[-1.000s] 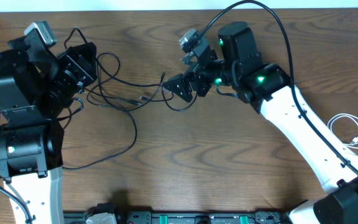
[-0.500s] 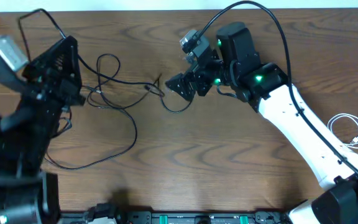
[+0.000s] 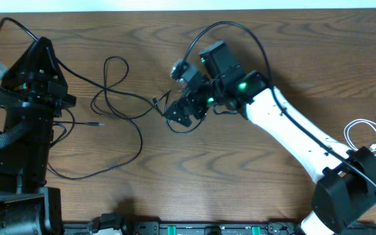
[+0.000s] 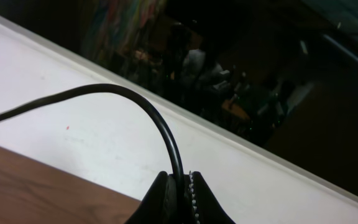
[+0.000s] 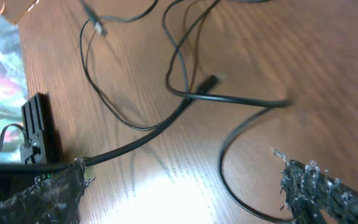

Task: Untangle cables
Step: 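Lift the black cable with both grippers and pull it apart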

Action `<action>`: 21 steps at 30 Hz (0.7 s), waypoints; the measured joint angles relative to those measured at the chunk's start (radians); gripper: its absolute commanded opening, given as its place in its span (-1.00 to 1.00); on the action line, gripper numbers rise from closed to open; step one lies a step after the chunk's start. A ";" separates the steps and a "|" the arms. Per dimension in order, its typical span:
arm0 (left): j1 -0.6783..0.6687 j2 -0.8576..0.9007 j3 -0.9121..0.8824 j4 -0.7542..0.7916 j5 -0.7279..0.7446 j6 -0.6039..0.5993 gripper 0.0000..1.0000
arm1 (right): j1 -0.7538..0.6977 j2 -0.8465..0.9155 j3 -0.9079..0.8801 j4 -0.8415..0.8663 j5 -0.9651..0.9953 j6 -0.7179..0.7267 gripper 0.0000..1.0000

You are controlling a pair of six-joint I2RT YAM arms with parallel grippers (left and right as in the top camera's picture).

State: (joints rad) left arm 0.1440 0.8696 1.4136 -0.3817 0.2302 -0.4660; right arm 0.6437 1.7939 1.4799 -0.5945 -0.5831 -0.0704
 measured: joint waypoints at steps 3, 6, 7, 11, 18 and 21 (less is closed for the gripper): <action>0.000 -0.001 0.000 -0.021 -0.003 0.000 -0.85 | 0.029 0.035 0.000 0.005 0.051 0.055 0.99; 0.000 -0.001 0.000 -0.048 -0.011 0.000 -0.85 | 0.040 0.102 0.000 0.025 0.095 0.135 0.99; 0.000 -0.001 0.000 -0.063 -0.021 0.000 -0.85 | 0.040 0.122 0.000 0.038 0.104 0.151 0.99; 0.000 0.000 0.001 -0.140 -0.054 0.000 -0.85 | 0.040 0.169 0.000 0.146 0.139 0.244 0.99; 0.000 0.055 0.004 -0.413 -0.120 -0.005 -0.85 | 0.039 0.182 0.002 0.275 0.261 0.458 0.98; 0.000 0.132 0.004 -0.519 -0.151 -0.013 -0.85 | 0.038 0.186 0.041 0.285 0.267 0.426 0.99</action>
State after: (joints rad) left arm 0.1440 1.0019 1.4178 -0.9005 0.0788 -0.4789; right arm 0.6819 1.9797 1.5211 -0.3099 -0.3164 0.3557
